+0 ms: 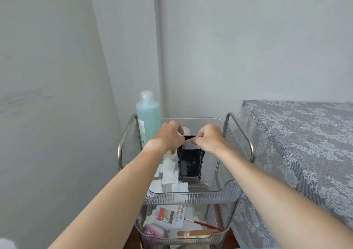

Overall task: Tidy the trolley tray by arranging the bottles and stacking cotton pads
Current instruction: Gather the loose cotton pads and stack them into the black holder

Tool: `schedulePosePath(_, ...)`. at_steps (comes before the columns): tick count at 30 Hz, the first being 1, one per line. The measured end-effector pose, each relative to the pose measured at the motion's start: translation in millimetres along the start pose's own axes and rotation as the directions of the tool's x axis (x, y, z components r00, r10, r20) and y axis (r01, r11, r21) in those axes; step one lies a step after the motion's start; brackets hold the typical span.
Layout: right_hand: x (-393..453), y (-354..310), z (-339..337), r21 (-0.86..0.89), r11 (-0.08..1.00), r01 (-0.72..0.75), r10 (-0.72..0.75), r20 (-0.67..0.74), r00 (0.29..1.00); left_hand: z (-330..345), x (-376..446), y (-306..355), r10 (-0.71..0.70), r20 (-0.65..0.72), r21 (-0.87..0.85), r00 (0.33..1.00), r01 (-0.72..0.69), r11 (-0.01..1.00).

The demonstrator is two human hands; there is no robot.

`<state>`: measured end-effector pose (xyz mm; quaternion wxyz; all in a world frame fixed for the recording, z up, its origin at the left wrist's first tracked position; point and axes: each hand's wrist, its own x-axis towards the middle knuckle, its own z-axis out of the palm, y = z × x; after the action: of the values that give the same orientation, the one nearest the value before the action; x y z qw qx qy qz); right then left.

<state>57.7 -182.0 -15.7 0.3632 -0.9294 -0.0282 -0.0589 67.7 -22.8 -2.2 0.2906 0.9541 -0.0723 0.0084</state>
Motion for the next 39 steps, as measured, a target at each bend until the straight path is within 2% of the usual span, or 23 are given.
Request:
schedulePosePath(4,2,-1,2,0.077,0.997,0.008,-0.008,0.009,1.0,12,0,-5,0.018,-0.022,-0.018,1.0,-0.019,1.0)
schedulePosePath(6,4,-2,1,0.131,0.99,-0.049,0.048,0.01,0.999,13,-1,-5,0.034,-0.019,-0.06,0.999,-0.035,0.998)
schedulePosePath(9,8,-2,-3,0.313,0.931,-0.189,0.178,0.065,0.982,12,-2,-4,0.053,-0.006,-0.119,0.999,-0.053,0.991)
schedulePosePath(12,11,1,-2,0.405,0.882,-0.243,0.212,0.121,0.97,9,0,-2,0.042,0.027,-0.129,0.999,-0.038,0.991)
schedulePosePath(15,11,4,-1,0.331,0.912,-0.242,0.223,0.095,0.97,8,3,-2,0.025,0.034,-0.119,0.999,-0.021,0.993)
schedulePosePath(18,6,0,4,0.059,0.991,-0.124,0.12,0.061,0.991,10,5,-5,0.019,0.032,-0.09,0.999,-0.016,0.996)
schedulePosePath(20,4,-2,8,-0.055,0.997,-0.06,0.062,0.039,0.997,14,6,-6,-0.007,0.032,-0.101,0.999,0.01,0.995)
schedulePosePath(23,5,-3,12,-0.104,0.994,-0.015,0.009,-0.052,0.999,20,7,-9,-0.058,0.021,-0.16,0.998,0.06,0.985)
schedulePosePath(27,5,1,19,-0.052,0.998,-0.021,0.013,-0.162,0.987,30,6,-10,-0.098,-0.026,-0.239,0.995,0.089,0.967)
schedulePosePath(31,6,4,20,0.005,0.998,-0.063,0.063,-0.048,0.997,34,2,-9,-0.101,-0.074,-0.271,0.992,0.077,0.959)
schedulePosePath(34,7,3,23,0.209,0.96,-0.185,0.184,0.025,0.983,31,1,-8,-0.184,-0.104,-0.32,0.977,0.142,0.937)
schedulePosePath(36,7,2,28,0.29,0.926,-0.244,0.252,0.01,0.968,31,2,-5,-0.262,-0.086,-0.364,0.961,0.214,0.907)
schedulePosePath(39,8,0,34,0.321,0.904,-0.283,0.305,-0.017,0.952,33,1,-1,-0.327,-0.079,-0.395,0.942,0.271,0.878)
